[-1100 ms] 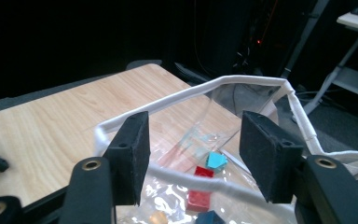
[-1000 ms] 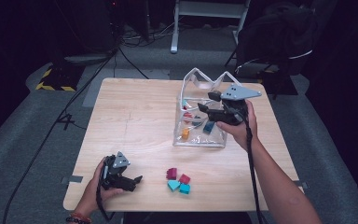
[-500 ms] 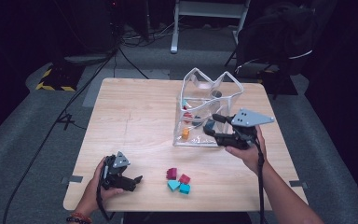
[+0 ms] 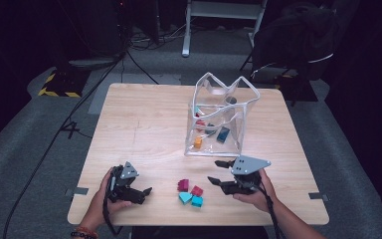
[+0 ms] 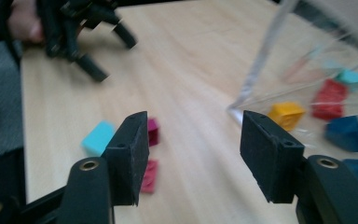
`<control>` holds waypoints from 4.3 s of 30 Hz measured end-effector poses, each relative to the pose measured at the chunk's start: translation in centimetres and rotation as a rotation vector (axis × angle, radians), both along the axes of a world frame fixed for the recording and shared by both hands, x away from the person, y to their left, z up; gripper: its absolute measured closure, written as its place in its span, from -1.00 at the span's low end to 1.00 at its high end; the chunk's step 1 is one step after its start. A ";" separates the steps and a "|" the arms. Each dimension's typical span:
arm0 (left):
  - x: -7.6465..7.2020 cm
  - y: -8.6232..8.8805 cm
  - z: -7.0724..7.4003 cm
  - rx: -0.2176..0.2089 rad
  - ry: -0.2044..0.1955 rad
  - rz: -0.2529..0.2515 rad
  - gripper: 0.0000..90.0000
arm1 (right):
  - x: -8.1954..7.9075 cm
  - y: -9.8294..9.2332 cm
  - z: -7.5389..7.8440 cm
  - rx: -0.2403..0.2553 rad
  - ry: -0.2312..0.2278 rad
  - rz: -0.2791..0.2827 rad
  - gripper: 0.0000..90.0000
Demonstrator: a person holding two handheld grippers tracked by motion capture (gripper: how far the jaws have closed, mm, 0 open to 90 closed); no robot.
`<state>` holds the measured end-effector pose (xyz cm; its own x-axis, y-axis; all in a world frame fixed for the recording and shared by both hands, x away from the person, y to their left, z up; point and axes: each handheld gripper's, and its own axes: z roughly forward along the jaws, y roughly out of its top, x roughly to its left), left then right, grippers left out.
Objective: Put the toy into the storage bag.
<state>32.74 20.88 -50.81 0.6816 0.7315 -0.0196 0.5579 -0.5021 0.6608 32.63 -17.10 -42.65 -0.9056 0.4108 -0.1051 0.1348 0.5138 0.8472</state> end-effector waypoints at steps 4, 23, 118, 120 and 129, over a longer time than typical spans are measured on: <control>0.0 0.0 0.0 0.000 0.000 0.000 -0.97 | -1.2 0.6 -1.9 -0.015 0.037 0.073 -0.03; 0.0 0.0 0.0 -0.002 0.002 0.002 -0.97 | -2.5 2.6 -7.9 -0.122 0.095 0.134 0.15; 0.0 0.0 0.0 0.002 -0.001 0.000 -0.97 | 7.6 -6.8 11.1 0.130 -0.171 -0.303 0.52; 0.0 0.0 0.0 0.003 -0.001 -0.001 -0.97 | 7.9 -6.4 11.3 0.126 -0.170 -0.303 0.52; 0.0 0.0 0.0 0.000 0.001 0.001 -0.97 | 9.1 -4.2 12.0 0.123 -0.168 -0.295 0.52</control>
<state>32.74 20.88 -50.81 0.6811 0.7319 -0.0205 0.5590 -0.5018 0.6601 41.73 -21.33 -30.64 -0.7203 0.6711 -0.1756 0.1161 0.3662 0.9233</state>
